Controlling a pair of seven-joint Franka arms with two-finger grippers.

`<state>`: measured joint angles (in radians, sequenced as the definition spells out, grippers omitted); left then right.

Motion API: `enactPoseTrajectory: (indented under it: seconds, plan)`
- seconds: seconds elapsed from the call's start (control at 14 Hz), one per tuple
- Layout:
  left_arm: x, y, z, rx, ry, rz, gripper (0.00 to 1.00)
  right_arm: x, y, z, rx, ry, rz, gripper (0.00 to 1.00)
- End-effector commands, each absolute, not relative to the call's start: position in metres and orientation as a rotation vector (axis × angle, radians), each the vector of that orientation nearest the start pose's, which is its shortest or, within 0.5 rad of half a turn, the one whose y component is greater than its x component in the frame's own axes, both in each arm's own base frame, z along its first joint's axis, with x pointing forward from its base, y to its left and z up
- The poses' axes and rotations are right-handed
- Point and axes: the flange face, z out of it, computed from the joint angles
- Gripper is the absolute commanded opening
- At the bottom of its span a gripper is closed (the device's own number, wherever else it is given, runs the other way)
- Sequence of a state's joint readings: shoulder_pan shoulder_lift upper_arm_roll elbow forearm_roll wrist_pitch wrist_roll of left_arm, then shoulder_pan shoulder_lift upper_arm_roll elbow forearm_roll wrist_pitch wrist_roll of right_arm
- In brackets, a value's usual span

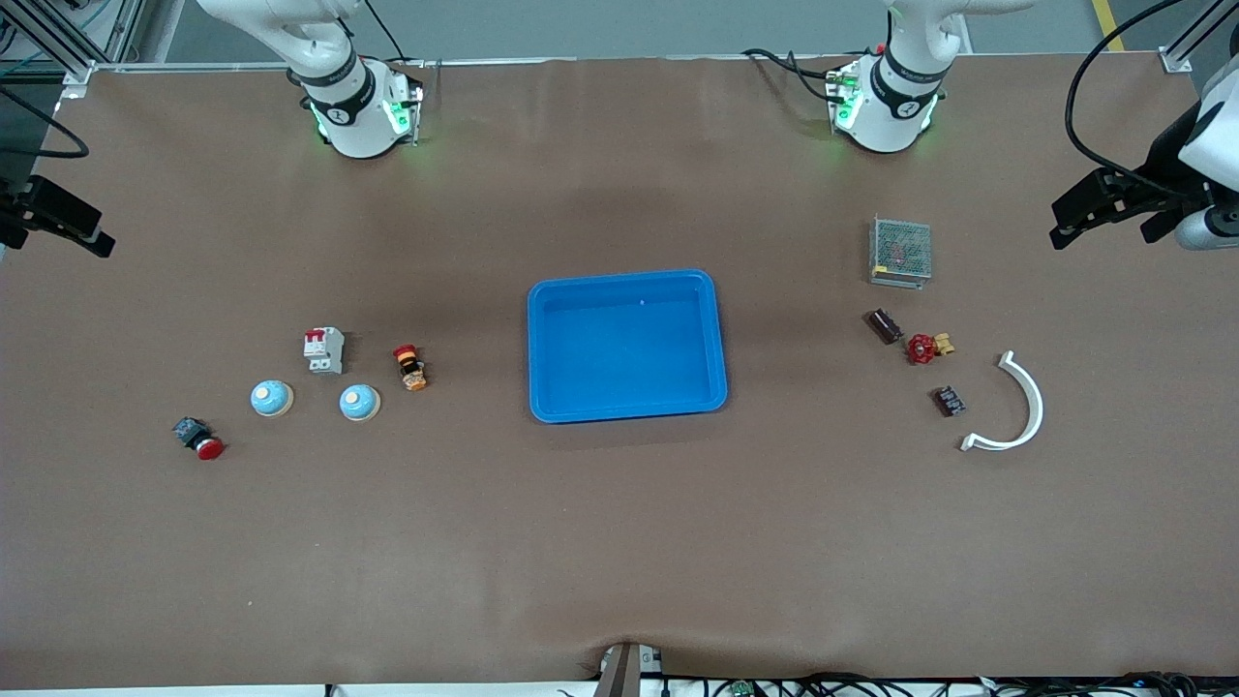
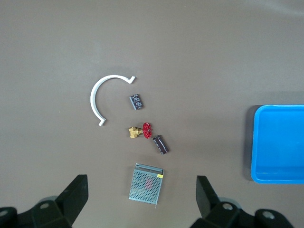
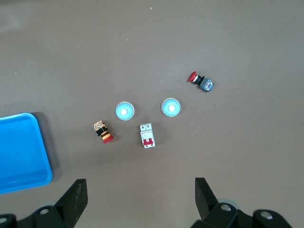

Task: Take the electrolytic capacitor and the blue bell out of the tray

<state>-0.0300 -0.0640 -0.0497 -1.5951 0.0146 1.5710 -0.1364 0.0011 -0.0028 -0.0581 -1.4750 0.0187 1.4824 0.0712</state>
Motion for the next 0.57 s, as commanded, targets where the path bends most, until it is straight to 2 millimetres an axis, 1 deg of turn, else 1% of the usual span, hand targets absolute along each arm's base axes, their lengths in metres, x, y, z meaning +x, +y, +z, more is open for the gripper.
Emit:
enactPoseTrajectory:
  seconds: [0.0,0.5]
  plan:
    - [0.5327,-0.0411,0.6502,-3.141,-0.077,-0.077,1.0,0.5443,-0.0266,0.665,-3.122,0.201,0.019,1.0]
    - [0.534,-0.0403,0.6515,-3.142,-0.082,-0.091,1.0,0.545,-0.0226,0.662,-3.125,0.183,0.029,1.0]
